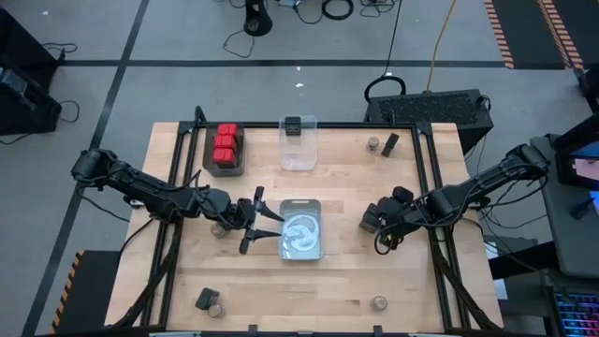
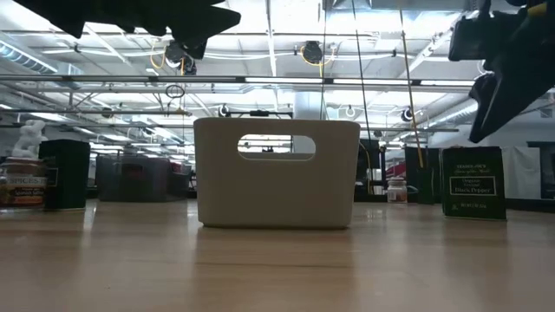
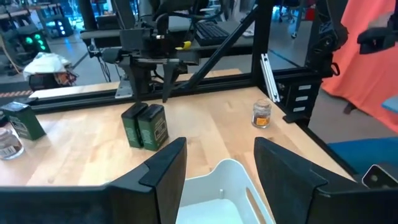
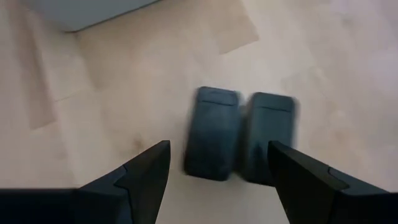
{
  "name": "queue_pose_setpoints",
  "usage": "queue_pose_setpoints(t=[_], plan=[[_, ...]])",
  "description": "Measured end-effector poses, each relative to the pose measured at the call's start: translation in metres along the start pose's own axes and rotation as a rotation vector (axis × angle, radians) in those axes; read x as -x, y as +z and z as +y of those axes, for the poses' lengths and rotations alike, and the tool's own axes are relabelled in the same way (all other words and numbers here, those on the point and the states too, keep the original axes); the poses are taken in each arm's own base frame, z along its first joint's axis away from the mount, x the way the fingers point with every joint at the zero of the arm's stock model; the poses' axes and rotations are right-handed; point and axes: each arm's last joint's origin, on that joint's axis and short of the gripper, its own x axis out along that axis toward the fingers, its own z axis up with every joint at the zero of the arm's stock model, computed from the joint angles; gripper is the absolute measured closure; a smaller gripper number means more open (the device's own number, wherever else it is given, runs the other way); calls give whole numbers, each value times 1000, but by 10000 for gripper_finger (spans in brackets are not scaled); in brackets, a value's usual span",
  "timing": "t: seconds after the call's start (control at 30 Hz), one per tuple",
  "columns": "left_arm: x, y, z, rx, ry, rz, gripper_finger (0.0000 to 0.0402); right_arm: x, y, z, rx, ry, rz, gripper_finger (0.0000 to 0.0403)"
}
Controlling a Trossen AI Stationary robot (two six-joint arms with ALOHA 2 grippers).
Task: Sort spices by type
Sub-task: Put the black seasoning can into the transparent bin
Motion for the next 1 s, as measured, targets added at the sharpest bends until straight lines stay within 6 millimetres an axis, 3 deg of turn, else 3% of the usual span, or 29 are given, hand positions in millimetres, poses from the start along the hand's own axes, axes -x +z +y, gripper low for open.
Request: queue_pose_setpoints(t=[0.3, 1.0], plan=[[0, 0, 0, -24, 0, 0, 208, 0, -6, -18, -80, -167, 73, 151], [0, 0, 0, -26, 1, -1, 208, -12, -5, -12, -67, -194, 96, 151]])
